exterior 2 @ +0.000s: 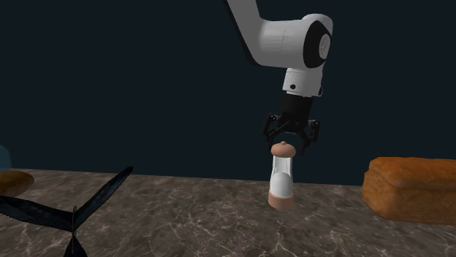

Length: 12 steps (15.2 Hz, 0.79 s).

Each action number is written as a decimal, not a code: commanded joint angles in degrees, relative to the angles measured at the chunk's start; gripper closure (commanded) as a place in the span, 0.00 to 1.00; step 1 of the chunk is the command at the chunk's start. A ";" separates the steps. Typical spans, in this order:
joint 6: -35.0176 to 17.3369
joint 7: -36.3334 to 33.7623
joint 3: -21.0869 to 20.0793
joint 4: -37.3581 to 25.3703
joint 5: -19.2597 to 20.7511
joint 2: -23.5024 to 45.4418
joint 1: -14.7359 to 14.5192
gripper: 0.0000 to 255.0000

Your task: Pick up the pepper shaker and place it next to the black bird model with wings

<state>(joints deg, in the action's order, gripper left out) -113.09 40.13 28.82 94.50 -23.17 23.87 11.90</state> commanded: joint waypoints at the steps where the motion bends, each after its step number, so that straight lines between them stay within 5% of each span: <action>1: 0.00 0.00 0.00 0.00 0.00 0.00 0.00 0.00; 2: 0.00 0.00 0.00 0.00 0.00 0.00 0.00 0.00; 3: 0.00 0.00 0.00 0.00 0.00 0.00 0.00 1.00; 12: -0.01 0.00 0.00 0.01 0.00 0.00 0.00 1.00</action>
<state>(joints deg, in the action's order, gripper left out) -113.09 40.13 28.81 94.51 -23.17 23.86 11.89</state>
